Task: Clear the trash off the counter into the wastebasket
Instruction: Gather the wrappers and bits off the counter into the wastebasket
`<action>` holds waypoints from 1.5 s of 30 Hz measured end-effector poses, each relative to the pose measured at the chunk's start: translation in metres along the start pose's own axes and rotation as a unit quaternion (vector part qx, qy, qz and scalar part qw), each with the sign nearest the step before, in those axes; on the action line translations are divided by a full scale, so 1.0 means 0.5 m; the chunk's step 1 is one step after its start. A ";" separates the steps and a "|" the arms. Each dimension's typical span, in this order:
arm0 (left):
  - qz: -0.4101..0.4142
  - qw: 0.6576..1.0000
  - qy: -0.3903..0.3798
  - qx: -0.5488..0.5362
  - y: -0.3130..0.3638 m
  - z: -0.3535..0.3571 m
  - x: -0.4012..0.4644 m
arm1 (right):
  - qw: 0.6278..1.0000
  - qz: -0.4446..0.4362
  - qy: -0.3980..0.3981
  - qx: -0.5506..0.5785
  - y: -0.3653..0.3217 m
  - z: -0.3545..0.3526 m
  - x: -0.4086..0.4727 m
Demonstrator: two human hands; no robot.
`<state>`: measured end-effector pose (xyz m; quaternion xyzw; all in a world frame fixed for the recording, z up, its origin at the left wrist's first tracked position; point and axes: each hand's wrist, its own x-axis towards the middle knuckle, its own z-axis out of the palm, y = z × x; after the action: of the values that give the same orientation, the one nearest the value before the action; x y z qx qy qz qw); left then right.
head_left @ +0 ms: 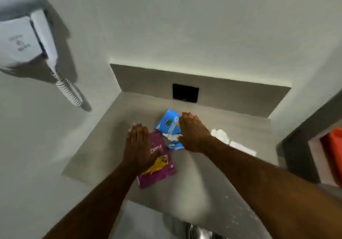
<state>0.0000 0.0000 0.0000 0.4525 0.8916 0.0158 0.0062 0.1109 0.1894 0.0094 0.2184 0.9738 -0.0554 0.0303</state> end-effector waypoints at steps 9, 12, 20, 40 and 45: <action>-0.049 0.980 -0.182 -0.062 -0.041 0.113 0.047 | 0.979 -0.006 -0.195 -0.066 -0.043 0.055 0.146; -0.032 0.989 -0.100 -0.102 -0.058 0.108 0.068 | 0.979 -0.034 -0.193 -0.049 -0.066 0.039 0.168; -0.076 0.975 -0.075 -0.194 -0.118 0.064 0.045 | 0.987 0.068 -0.122 0.078 -0.082 0.046 0.129; -0.295 0.678 -0.277 -0.613 0.330 0.367 -0.601 | 0.694 0.294 0.058 0.655 -0.098 0.536 -0.809; -0.347 0.632 -0.302 -0.623 0.399 0.666 -0.489 | 0.432 0.404 0.067 0.803 0.019 0.773 -0.733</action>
<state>0.3137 -0.0720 -0.3270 -0.0227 0.7092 0.4271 0.5605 0.4594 -0.0036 -0.3443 0.5163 0.2899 -0.7793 -0.2051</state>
